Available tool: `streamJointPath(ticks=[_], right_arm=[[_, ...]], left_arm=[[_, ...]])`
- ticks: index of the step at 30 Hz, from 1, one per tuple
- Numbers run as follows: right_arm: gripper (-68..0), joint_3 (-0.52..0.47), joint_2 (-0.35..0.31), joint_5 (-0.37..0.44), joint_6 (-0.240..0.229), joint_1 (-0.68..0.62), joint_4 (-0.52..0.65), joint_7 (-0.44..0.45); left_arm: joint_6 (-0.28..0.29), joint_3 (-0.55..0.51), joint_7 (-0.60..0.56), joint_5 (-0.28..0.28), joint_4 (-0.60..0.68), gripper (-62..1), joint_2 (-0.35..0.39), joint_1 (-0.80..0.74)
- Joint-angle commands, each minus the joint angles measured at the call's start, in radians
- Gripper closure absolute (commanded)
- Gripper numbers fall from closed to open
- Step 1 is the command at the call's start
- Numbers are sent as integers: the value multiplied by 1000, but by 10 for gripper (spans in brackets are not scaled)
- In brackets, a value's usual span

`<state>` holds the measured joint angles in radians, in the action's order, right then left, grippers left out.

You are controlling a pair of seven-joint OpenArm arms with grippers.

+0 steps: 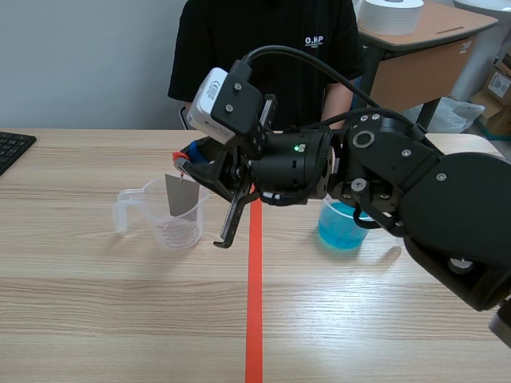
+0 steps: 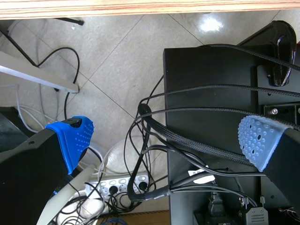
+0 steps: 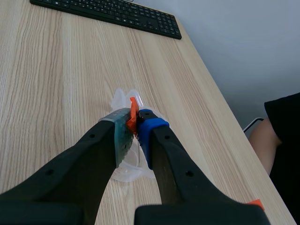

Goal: Do the redox reaction experiment.
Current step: 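Lift the metal plate out of the left beaker, then move the plate over the blue solution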

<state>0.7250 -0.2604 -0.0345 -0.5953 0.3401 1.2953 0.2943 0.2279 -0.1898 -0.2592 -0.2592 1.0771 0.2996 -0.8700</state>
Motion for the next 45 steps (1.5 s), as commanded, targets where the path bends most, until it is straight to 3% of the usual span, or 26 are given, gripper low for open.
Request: streamJointPath(ticks=[1,5,10,19,26,28,34,40,45], right_arm=[[-16,-3,5,14,5,29,12,23],[-16,-3,5,29,47,29,13,58],[-16,-4,5,104,48,36,13,55],[-16,-26,5,216,32,42,84,-72],[-16,-70,-3,304,26,42,240,-225],[-16,-88,-4,325,26,41,284,-277],[-15,-153,-29,430,22,36,414,-429],[-15,-236,-109,572,22,33,514,-551],[-15,-323,-204,674,22,3,559,-608]], left_arm=[[-1,0,-10,-6,14,-623,2,-11],[-1,0,-10,-6,14,-623,2,-11],[-1,0,-10,14,14,-623,3,-11],[0,0,-10,18,14,-623,3,-11],[0,0,-6,17,14,-355,3,-11],[0,0,-5,17,14,-304,3,-11],[0,0,-3,17,14,-190,3,-11],[2,0,-3,17,14,-50,3,-11],[3,0,-2,17,14,-47,3,-11]])
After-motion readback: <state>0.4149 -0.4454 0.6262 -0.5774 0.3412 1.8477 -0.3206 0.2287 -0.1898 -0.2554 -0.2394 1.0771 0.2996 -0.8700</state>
